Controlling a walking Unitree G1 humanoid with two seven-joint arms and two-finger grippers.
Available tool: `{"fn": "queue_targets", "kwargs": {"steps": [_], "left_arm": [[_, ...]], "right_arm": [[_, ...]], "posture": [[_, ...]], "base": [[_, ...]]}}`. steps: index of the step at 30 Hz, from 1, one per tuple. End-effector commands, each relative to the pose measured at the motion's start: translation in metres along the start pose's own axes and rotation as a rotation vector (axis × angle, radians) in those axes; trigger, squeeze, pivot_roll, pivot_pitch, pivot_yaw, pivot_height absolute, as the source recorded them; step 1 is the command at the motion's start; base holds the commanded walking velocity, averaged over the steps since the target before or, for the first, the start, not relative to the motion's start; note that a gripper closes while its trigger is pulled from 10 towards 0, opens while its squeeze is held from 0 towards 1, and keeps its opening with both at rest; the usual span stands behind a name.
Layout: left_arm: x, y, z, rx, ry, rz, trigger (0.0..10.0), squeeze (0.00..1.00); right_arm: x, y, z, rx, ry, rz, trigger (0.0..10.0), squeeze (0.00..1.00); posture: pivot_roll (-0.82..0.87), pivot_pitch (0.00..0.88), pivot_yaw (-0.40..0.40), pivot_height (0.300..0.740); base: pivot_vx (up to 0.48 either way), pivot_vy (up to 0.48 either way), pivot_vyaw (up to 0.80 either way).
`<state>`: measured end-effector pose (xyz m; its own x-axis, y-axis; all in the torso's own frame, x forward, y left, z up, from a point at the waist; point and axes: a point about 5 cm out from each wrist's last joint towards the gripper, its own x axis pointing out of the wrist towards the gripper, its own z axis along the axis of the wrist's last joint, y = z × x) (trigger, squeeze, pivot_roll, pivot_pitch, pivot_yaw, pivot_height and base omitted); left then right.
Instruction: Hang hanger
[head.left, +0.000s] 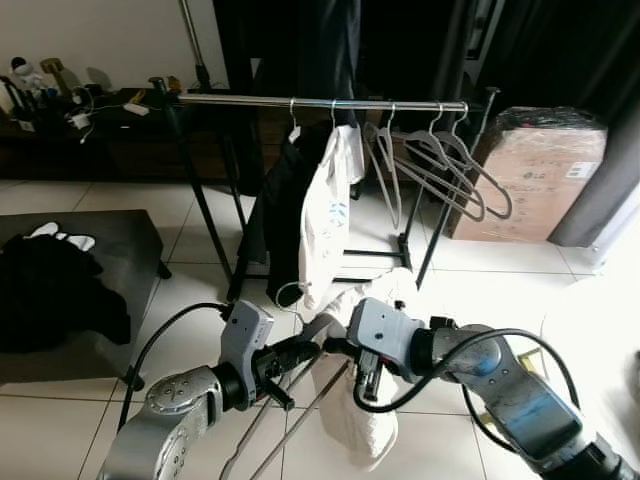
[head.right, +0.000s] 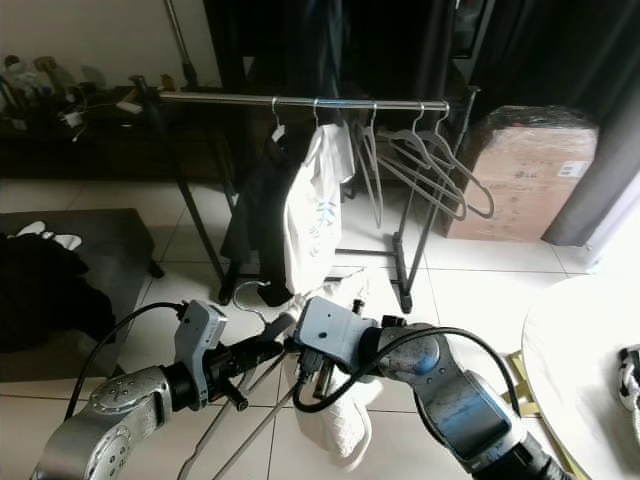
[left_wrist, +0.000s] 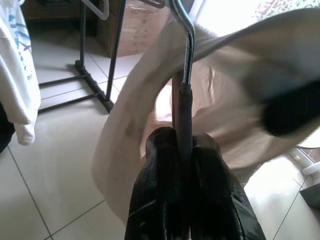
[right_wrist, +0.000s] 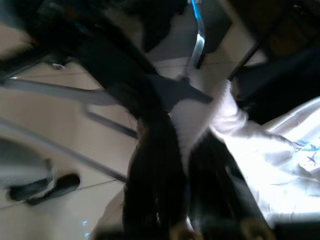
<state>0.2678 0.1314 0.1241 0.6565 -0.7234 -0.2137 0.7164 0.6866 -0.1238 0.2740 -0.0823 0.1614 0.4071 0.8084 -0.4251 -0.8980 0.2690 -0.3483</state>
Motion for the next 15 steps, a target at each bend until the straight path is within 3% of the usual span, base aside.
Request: {"fn": "queue_targets", "kwargs": {"steps": [1,4,10,13,15], "left_arm": [[-0.001,-0.002,0.003,0.007,-0.021,0.001,10.0,0.00],[0.001,0.000,0.002,0.002,-0.026,0.016,10.0,0.00],[0.005,0.001,0.003,0.000,-0.045,0.047,10.0,0.00],[0.007,0.001,0.005,-0.004,-0.056,0.050,10.0,0.00],[0.007,0.001,0.005,-0.004,-0.056,0.050,10.0,0.00]], "right_arm": [[-0.007,0.013,0.022,-0.007,-0.132,0.124,10.0,0.00],[-0.018,0.023,0.035,0.030,-0.222,0.232,10.0,0.00],[-0.029,0.032,0.035,0.028,-0.209,0.321,10.0,0.00],[-0.016,0.007,-0.007,-0.030,0.056,0.083,10.0,0.00],[-0.016,0.007,-0.007,-0.030,0.056,0.083,10.0,0.00]], "posture": [[0.06,0.133,-0.016,0.740],[0.06,0.134,-0.016,0.740],[0.05,0.132,-0.017,0.740],[0.05,0.131,-0.016,0.740],[0.05,0.131,-0.016,0.740]], "base": [[0.000,0.000,0.00],[0.000,0.000,0.00],[0.000,0.000,0.00],[0.000,0.000,0.00],[0.000,0.000,0.00]]}}
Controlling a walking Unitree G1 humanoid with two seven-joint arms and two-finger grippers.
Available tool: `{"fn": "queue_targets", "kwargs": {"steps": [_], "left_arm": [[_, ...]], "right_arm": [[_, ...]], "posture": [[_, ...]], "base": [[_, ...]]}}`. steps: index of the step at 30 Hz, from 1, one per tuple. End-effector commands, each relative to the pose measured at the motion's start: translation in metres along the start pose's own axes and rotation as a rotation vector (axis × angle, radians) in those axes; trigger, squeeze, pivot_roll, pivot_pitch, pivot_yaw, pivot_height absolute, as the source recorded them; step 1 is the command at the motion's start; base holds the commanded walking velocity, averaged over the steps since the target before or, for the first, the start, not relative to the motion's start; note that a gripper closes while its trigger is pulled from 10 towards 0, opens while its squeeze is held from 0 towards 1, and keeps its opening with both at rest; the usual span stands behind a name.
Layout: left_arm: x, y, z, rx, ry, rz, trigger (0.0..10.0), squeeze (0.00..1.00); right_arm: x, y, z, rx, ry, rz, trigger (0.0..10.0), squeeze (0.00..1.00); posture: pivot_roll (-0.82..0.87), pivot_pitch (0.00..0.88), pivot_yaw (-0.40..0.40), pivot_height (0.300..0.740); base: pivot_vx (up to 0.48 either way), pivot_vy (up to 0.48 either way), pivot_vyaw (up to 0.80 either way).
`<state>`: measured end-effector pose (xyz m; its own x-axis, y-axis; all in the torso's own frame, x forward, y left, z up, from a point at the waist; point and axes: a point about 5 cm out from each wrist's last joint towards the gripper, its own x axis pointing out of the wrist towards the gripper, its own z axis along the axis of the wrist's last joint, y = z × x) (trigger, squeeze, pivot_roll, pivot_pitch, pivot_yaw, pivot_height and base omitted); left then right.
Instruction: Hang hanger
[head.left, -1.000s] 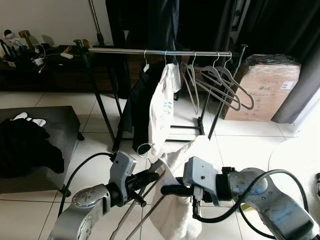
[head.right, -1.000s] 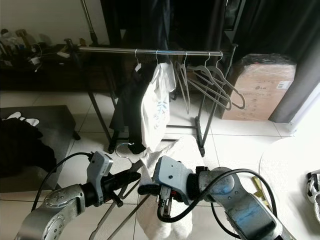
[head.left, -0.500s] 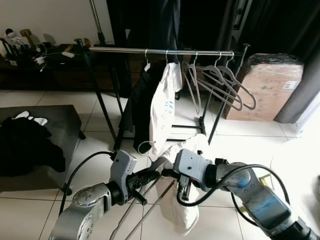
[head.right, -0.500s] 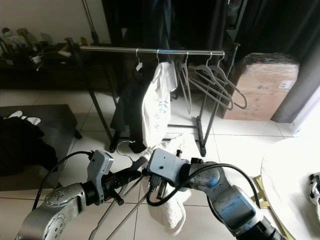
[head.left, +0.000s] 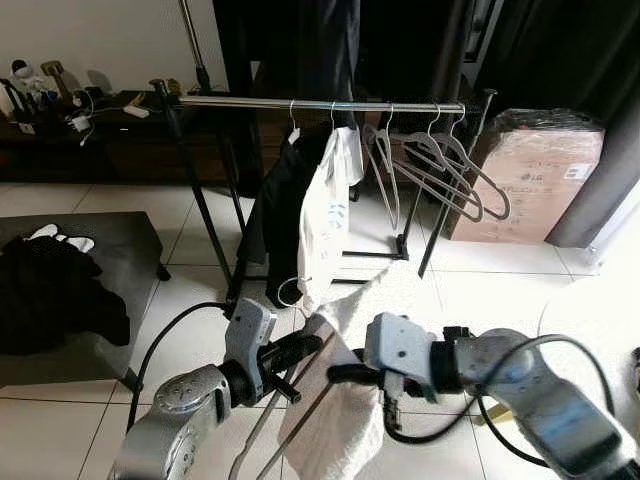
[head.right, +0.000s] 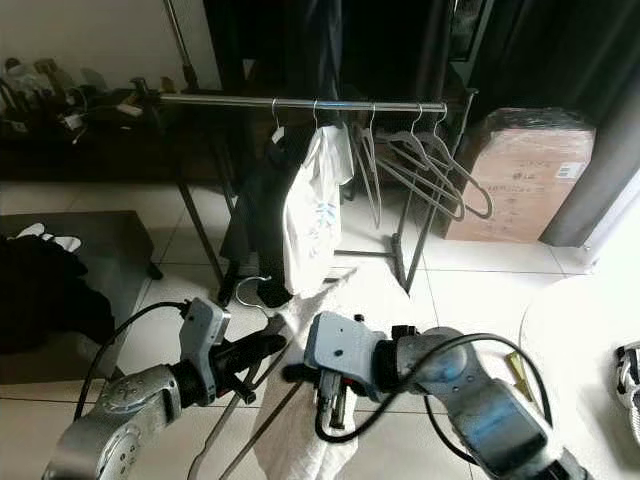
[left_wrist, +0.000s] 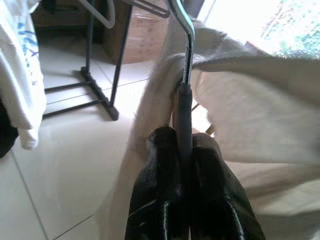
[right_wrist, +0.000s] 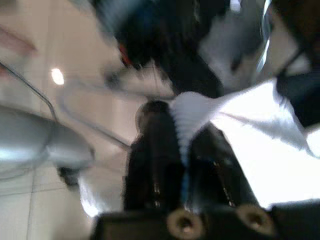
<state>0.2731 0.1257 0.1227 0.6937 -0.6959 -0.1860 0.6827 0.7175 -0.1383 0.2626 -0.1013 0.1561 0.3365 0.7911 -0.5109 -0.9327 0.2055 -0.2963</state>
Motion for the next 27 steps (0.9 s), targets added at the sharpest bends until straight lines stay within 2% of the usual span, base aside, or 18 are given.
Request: {"fn": "queue_targets", "kwargs": {"steps": [1,3,4,8,10,12,14,15,16,20,27], "left_arm": [[0.000,0.001,0.005,0.019,-0.023,0.007,10.0,0.00],[-0.001,0.001,0.005,0.018,-0.024,0.008,10.0,0.00],[-0.001,0.001,0.005,0.017,-0.024,0.008,10.0,0.00],[-0.002,0.001,0.005,0.013,-0.028,0.010,10.0,0.00],[-0.002,0.001,0.005,0.010,-0.032,0.010,10.0,0.00],[-0.002,0.000,0.004,0.006,-0.037,0.015,10.0,0.00],[-0.001,0.000,0.004,0.004,-0.037,0.016,10.0,0.00],[-0.001,0.000,0.004,0.004,-0.038,0.017,10.0,0.00],[-0.001,0.001,0.004,0.003,-0.039,0.020,10.0,0.00],[0.000,0.004,0.006,-0.001,-0.063,0.054,10.0,0.00],[0.003,0.017,0.018,-0.021,-0.159,0.173,10.0,0.00]], "right_arm": [[0.002,-0.004,0.001,-0.053,0.017,-0.038,10.0,0.00],[0.003,-0.009,-0.002,-0.039,0.034,-0.085,10.0,0.00],[0.005,-0.017,-0.004,-0.021,0.053,-0.153,10.0,0.00],[0.008,-0.025,-0.004,0.021,0.061,-0.226,10.0,0.00],[0.010,-0.019,0.000,0.024,0.043,-0.180,10.0,0.00],[0.007,-0.006,0.005,0.031,-0.003,-0.084,10.0,0.00],[0.007,-0.005,0.004,0.034,-0.002,-0.068,10.0,0.00],[0.007,-0.004,0.003,0.031,0.000,-0.063,10.0,0.25],[0.007,-0.004,0.002,0.032,0.002,-0.059,10.0,1.00],[0.006,-0.001,0.001,0.034,0.008,-0.037,10.0,1.00],[0.002,0.004,0.000,0.039,0.016,-0.001,10.0,1.00]], "posture": [[0.05,0.131,-0.016,0.740],[0.06,0.131,-0.017,0.740],[0.06,0.131,-0.017,0.740],[0.06,0.133,-0.019,0.740],[0.06,0.134,-0.019,0.740],[0.05,0.136,-0.021,0.740],[0.05,0.137,-0.021,0.740],[0.05,0.137,-0.021,0.740],[0.05,0.139,-0.021,0.740],[0.05,0.141,-0.021,0.740],[0.04,0.145,-0.022,0.740]], "base": [[0.000,0.000,0.00],[0.000,0.000,0.00],[0.000,0.000,0.00],[0.000,0.000,0.00],[0.000,0.000,0.00],[0.000,0.000,0.00],[0.000,0.000,0.00],[0.000,0.000,0.00],[0.000,0.000,0.00],[0.000,0.000,0.00],[0.000,0.000,0.00]]}}
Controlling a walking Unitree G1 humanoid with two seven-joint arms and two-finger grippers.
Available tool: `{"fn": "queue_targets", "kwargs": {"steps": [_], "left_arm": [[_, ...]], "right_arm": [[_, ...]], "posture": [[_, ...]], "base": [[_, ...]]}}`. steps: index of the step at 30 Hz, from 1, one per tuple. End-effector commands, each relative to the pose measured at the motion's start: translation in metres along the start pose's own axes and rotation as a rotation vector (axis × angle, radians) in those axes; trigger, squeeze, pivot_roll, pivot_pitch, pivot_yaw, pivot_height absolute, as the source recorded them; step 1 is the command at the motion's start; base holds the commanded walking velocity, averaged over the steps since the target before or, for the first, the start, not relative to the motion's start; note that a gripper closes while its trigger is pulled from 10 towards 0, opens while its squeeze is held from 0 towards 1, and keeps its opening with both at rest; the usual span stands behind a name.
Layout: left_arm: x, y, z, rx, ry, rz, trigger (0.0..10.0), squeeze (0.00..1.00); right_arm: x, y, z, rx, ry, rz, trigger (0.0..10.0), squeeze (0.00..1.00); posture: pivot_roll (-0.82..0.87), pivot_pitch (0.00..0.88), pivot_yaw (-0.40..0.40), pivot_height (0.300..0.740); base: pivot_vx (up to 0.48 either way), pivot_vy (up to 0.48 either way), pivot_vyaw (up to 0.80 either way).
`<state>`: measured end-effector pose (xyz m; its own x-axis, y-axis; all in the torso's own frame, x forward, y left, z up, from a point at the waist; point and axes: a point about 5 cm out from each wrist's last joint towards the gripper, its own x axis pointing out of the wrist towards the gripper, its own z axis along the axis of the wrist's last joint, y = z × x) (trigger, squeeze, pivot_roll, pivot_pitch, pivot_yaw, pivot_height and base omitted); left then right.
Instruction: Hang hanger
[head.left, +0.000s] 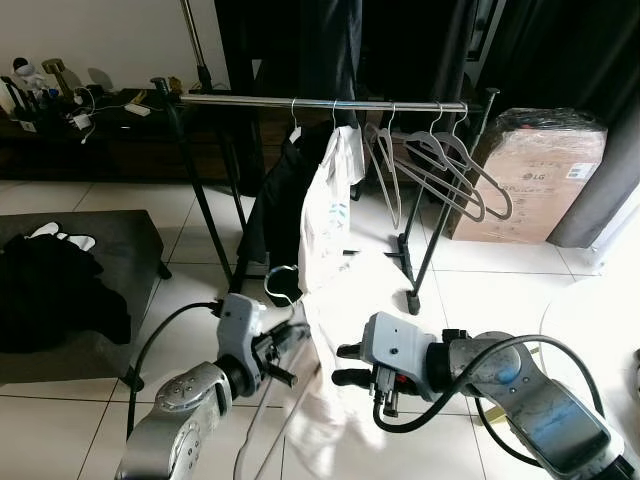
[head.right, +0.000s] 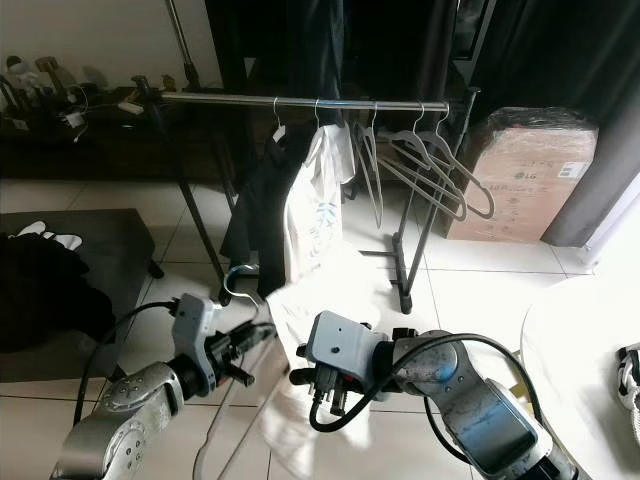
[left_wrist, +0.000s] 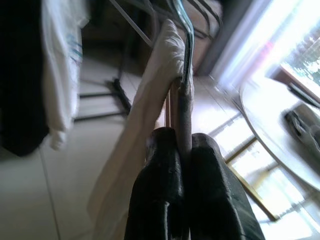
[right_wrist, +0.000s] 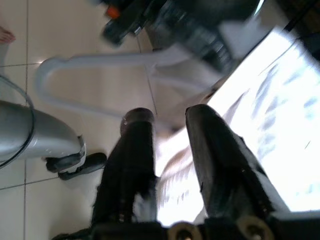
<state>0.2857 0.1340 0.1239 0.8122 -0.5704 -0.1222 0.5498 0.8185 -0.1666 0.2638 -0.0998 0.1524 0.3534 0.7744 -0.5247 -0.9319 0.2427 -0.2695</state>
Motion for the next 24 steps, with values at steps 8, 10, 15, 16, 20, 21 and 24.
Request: {"fn": "queue_targets", "kwargs": {"steps": [8,10,15,16,20,21,24], "left_arm": [[-0.005,-0.003,0.012,0.048,-0.042,-0.091,10.0,0.00],[-0.015,-0.001,0.004,0.104,0.031,-0.165,10.0,0.00],[-0.033,0.005,-0.008,0.172,0.138,-0.272,10.0,0.00],[-0.038,0.010,-0.010,0.202,0.141,-0.281,10.0,0.00],[-0.042,0.014,-0.015,0.280,0.140,-0.302,10.0,0.00],[-0.044,0.014,-0.016,0.300,0.147,-0.312,10.0,0.00],[-0.046,0.012,-0.019,0.343,0.140,-0.350,10.0,0.00]], "right_arm": [[-0.008,-0.012,0.001,-0.003,-0.008,-0.088,10.0,1.00],[-0.014,-0.023,0.001,-0.012,-0.005,-0.144,10.0,1.00],[-0.041,-0.036,0.003,-0.037,-0.025,-0.143,10.0,1.00],[-0.056,-0.039,0.002,-0.057,-0.018,-0.111,10.0,1.00],[-0.071,-0.037,-0.001,-0.072,0.018,-0.025,10.0,1.00],[-0.074,-0.035,-0.003,-0.079,0.030,0.010,10.0,1.00],[-0.074,-0.023,-0.010,-0.085,0.074,0.141,10.0,1.00]], "posture": [[0.04,0.149,-0.023,0.740],[0.04,0.151,-0.023,0.740],[0.03,0.155,-0.027,0.740],[0.02,0.156,-0.032,0.740],[0.01,0.157,-0.035,0.740],[0.01,0.157,-0.034,0.740],[0.00,0.158,-0.032,0.740]], "base": [[0.000,0.000,0.00],[0.000,0.000,0.00],[0.000,0.000,0.00],[0.000,0.000,0.00],[0.000,0.000,0.00],[0.000,0.000,0.00],[0.000,0.000,0.00]]}}
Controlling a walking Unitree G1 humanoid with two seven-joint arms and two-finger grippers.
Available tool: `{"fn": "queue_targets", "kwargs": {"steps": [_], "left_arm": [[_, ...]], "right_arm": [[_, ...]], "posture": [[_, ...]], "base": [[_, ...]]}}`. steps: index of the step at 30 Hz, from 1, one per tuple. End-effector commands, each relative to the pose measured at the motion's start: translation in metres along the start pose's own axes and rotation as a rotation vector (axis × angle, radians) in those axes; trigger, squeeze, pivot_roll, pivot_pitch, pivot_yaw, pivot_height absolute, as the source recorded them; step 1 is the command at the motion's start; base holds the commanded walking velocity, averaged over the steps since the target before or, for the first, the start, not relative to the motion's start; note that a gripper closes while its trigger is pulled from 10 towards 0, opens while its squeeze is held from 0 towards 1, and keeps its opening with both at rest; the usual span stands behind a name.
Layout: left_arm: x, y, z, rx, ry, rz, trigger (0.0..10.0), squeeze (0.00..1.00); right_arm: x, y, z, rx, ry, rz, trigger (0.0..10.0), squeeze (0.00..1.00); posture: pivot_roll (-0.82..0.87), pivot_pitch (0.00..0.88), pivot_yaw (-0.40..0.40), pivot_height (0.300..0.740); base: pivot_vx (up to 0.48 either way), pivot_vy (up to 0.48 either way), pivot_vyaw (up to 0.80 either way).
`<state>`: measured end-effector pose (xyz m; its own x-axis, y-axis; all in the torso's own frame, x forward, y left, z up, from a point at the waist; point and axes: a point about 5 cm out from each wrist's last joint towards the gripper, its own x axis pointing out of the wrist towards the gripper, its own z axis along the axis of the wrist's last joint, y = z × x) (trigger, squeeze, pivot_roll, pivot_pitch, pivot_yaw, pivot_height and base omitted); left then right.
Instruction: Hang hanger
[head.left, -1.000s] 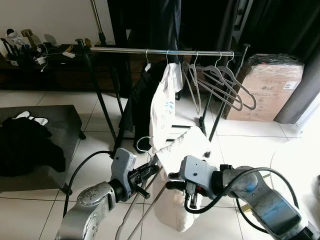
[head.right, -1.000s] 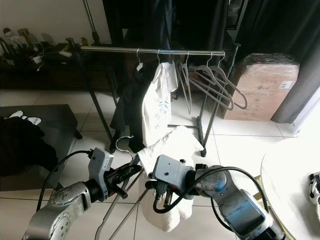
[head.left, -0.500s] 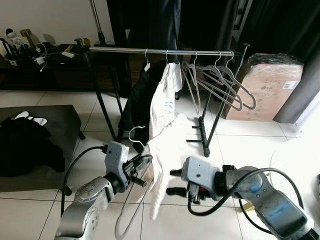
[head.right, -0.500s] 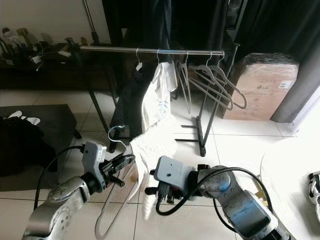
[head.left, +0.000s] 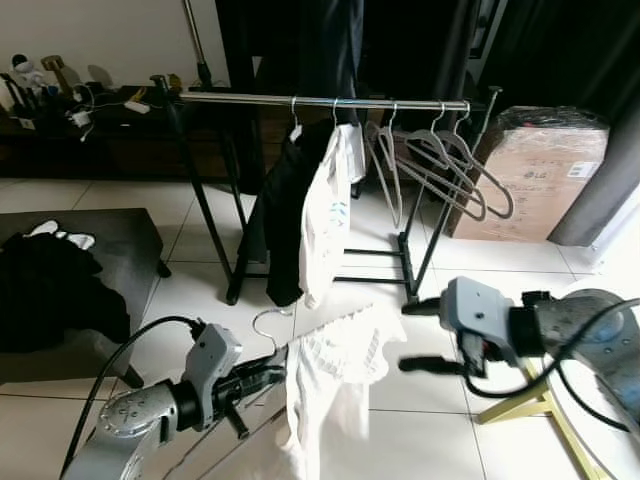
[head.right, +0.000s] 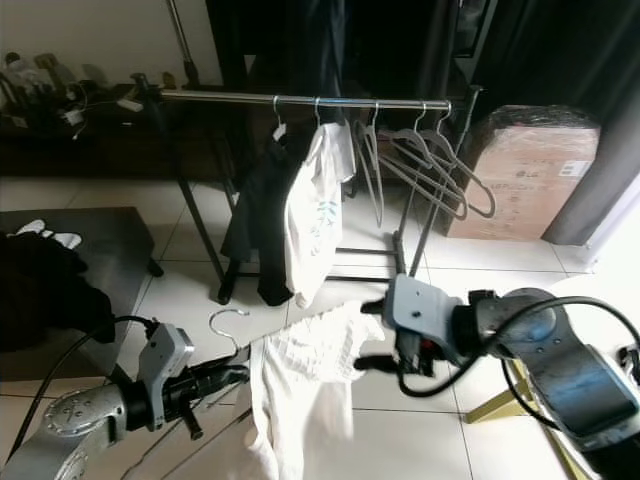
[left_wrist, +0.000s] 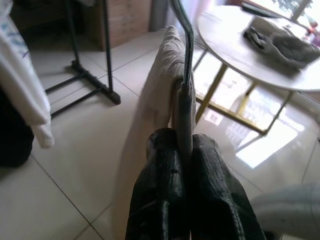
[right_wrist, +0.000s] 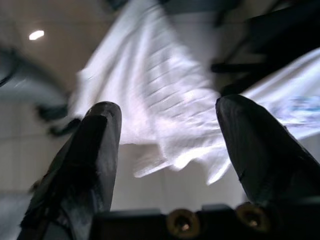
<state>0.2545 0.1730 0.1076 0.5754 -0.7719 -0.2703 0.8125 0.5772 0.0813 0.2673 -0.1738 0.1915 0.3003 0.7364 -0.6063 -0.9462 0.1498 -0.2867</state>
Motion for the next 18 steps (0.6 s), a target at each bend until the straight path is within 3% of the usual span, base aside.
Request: {"fn": "queue_targets", "kwargs": {"steps": [1,4,7,12,16,17,18], "left_arm": [[0.001,-0.005,0.002,0.049,-0.026,-0.041,10.0,0.00],[0.001,-0.007,0.000,0.079,-0.015,-0.053,10.0,0.00],[0.003,-0.010,-0.007,0.172,0.049,-0.112,10.0,0.00],[0.008,-0.008,-0.005,0.264,0.069,-0.164,10.0,0.00],[0.008,-0.005,-0.013,0.317,0.098,-0.175,10.0,0.00],[0.011,-0.005,-0.013,0.346,0.085,-0.172,10.0,0.00],[0.015,-0.005,-0.010,0.365,0.059,-0.161,10.0,0.00]], "right_arm": [[0.004,0.012,0.000,-0.020,0.000,0.109,10.0,1.00],[0.006,0.016,-0.004,-0.031,0.023,0.156,10.0,1.00],[0.012,0.020,-0.012,-0.048,0.057,0.224,10.0,1.00],[0.017,-0.001,-0.004,-0.097,0.021,0.088,10.0,1.00],[0.015,-0.002,-0.003,-0.100,0.019,0.092,10.0,1.00],[0.018,0.002,-0.005,-0.107,0.023,0.113,10.0,0.89],[0.020,0.004,-0.007,-0.107,0.025,0.121,10.0,0.15]], "posture": [[0.00,0.156,-0.030,0.740],[0.00,0.155,-0.029,0.740],[0.00,0.154,-0.029,0.740],[-0.01,0.142,-0.015,0.740],[-0.02,0.136,-0.012,0.740],[-0.02,0.133,-0.012,0.740],[-0.02,0.132,-0.013,0.740]], "base": [[0.000,0.000,0.00],[0.000,0.000,0.00],[0.000,0.000,0.00],[0.000,0.000,0.00],[0.000,0.000,0.00],[0.000,0.000,0.00],[0.000,0.000,0.00]]}}
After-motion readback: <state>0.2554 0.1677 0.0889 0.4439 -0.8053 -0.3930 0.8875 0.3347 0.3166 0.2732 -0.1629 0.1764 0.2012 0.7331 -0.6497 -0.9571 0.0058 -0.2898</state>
